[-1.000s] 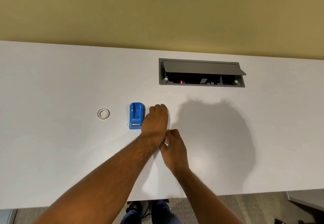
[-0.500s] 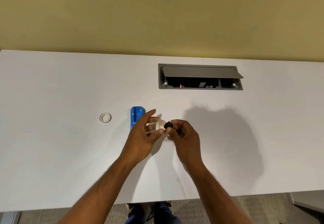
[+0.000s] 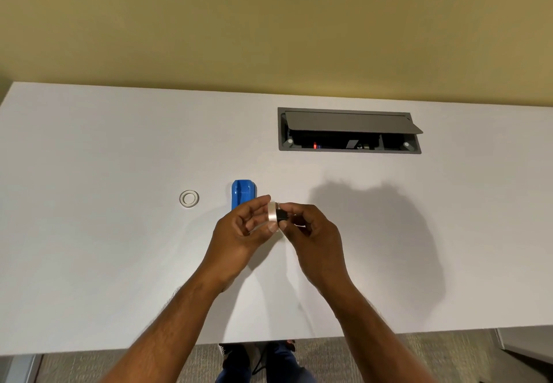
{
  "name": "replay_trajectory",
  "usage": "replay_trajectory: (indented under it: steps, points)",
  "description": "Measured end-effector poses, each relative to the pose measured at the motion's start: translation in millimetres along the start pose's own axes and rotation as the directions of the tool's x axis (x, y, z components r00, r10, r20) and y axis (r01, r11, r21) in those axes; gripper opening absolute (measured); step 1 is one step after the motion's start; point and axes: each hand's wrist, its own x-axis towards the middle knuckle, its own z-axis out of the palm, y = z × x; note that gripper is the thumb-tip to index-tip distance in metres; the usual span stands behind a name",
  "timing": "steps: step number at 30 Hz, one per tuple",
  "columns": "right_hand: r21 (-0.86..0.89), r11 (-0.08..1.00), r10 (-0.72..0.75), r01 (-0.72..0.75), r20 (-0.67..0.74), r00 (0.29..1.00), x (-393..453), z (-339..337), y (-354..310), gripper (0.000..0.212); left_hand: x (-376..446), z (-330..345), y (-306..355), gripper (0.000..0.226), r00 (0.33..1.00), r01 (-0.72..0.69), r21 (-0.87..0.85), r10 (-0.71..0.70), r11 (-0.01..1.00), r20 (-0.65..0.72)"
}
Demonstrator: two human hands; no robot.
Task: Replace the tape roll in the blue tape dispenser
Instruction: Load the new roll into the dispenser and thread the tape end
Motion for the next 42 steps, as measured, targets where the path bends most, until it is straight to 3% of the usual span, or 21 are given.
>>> replay_trajectory:
  steps: [13,22,35,42]
  points:
    - [-0.15,0.984,-0.091,0.098,0.055,0.994,8.3,-1.1,-1.4,0.025,2.2,-11.9,1.2,0.05,1.0,0.012,-0.061,-0.011,0.998,0.024]
    - [-0.167,0.984,-0.053,0.056,0.023,0.998,8.7,8.0,0.7,0.019,2.5,-13.7,5.2,0.046,1.0,0.001,-0.064,0.0,0.998,0.014]
    - [-0.085,0.996,-0.008,0.01,0.023,1.0,14.8,15.2,-1.8,0.02,6.6,-14.1,3.4,0.057,1.0,0.006,-0.108,-0.009,0.994,-0.026]
    - [-0.031,0.999,0.04,-0.039,0.029,0.999,17.8,21.1,-3.4,0.026,7.9,-24.5,-2.9,0.048,0.999,0.031,0.005,-0.031,1.0,-0.037]
